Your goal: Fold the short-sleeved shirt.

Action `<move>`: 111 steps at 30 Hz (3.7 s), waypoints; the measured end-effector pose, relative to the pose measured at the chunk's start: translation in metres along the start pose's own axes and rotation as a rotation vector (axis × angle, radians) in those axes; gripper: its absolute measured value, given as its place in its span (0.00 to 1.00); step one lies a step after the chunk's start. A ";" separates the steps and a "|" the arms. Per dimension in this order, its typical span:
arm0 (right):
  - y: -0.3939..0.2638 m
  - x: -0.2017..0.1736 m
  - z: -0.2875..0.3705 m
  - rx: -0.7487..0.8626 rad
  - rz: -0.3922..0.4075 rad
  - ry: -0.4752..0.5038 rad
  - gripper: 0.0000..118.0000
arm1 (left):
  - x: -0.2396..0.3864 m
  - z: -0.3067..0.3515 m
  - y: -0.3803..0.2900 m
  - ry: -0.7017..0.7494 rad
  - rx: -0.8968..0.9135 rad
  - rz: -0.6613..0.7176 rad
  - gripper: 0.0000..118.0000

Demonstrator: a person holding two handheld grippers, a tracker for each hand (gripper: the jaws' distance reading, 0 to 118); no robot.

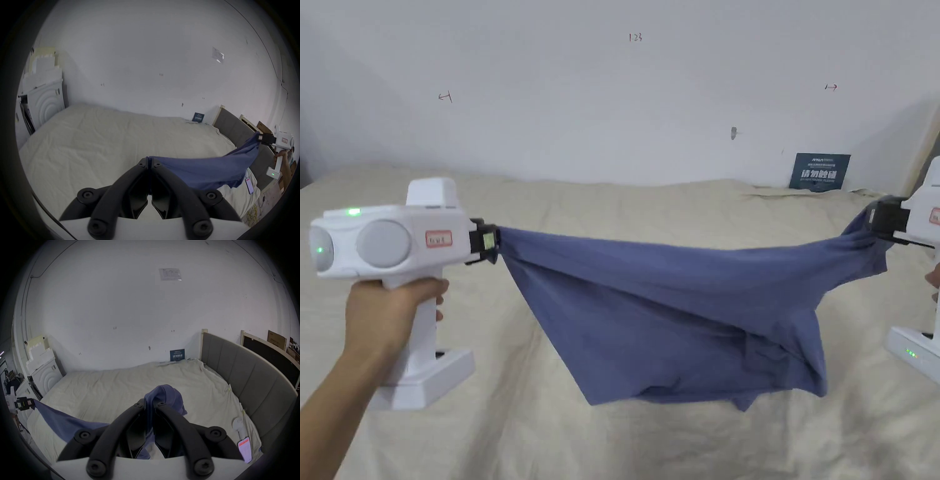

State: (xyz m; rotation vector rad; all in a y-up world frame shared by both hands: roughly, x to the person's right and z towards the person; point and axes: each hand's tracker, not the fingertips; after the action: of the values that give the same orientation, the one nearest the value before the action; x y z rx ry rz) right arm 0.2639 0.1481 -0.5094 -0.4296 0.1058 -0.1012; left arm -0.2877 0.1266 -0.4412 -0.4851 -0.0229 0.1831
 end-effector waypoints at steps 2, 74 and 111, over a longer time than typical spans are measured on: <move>0.021 -0.003 -0.004 0.021 0.008 -0.009 0.03 | 0.003 -0.008 0.026 0.014 0.018 -0.030 0.00; -0.379 -0.028 0.095 -0.426 -0.138 -0.034 0.03 | -0.095 0.075 -0.342 0.273 -0.522 0.042 0.00; -0.194 -0.087 0.187 0.300 0.163 -0.144 0.00 | 0.053 0.110 -0.176 0.038 0.258 -0.129 0.00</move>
State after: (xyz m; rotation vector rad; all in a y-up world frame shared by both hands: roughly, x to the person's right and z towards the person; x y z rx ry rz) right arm 0.1861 0.0595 -0.2521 -0.1267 -0.0172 0.0743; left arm -0.2125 0.0341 -0.2636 -0.2282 0.0067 0.0491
